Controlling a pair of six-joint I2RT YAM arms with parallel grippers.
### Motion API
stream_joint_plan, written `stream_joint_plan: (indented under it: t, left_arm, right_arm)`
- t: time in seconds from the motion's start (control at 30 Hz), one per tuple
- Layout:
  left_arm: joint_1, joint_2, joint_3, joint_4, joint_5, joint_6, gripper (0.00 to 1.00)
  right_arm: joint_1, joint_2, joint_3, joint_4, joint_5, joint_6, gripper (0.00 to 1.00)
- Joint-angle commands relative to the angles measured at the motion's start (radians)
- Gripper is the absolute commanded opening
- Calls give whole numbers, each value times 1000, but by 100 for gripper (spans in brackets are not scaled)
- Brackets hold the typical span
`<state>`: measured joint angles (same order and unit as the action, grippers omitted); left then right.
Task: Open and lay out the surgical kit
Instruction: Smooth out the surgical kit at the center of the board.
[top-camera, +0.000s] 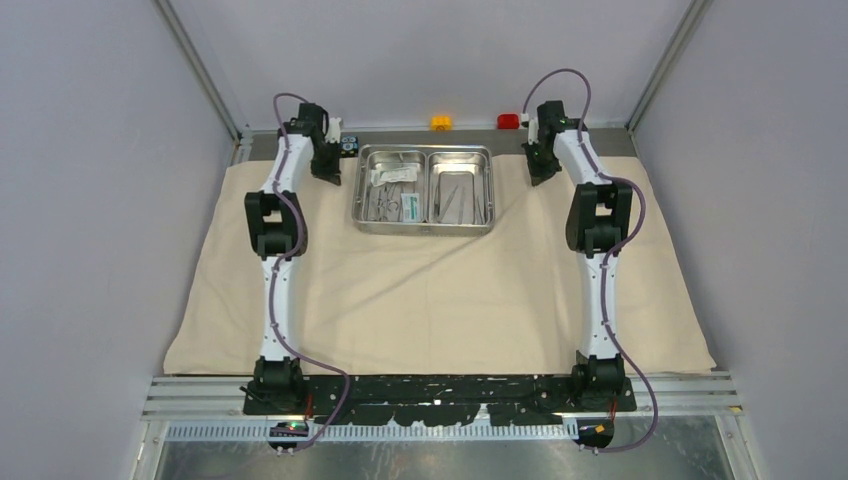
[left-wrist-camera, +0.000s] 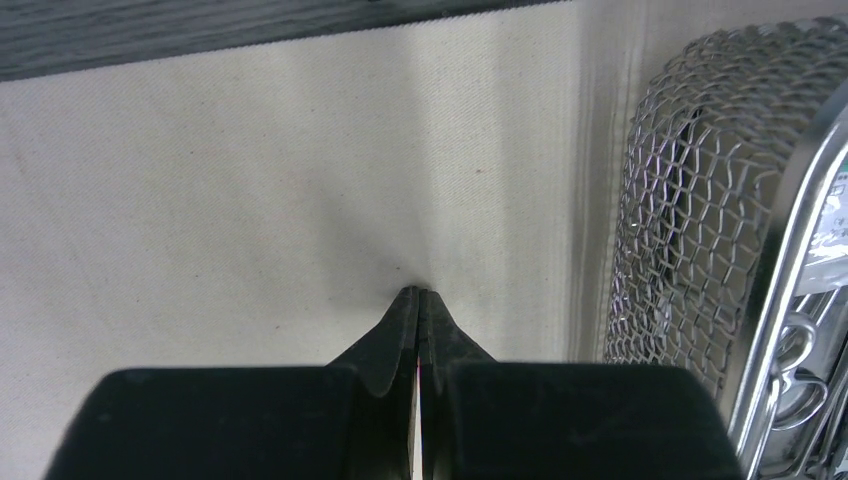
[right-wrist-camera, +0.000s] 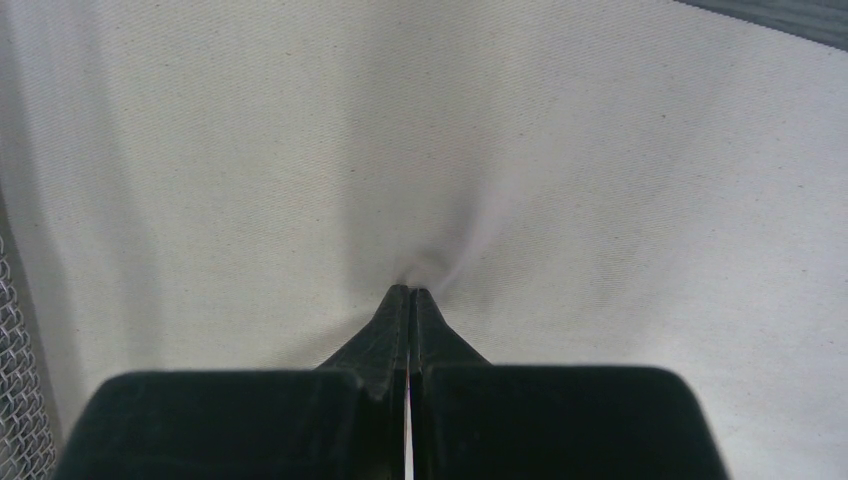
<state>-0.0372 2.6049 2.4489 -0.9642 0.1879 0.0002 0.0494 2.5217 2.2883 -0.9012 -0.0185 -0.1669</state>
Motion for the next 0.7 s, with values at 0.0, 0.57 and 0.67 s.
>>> stream_joint_plan:
  t: [0.0, 0.57, 0.67]
  left_arm:
    - [-14, 88, 52, -20, 3, -26, 0]
    - [-5, 109, 153, -7, -44, -34, 0]
    - [6, 98, 159, -10, -42, -34, 0]
  right_arm:
    - [-36, 82, 54, 41, 154, -51, 0]
    - [-79, 83, 46, -7, 114, -43, 13]
    - [-77, 42, -21, 14, 95, -35, 21]
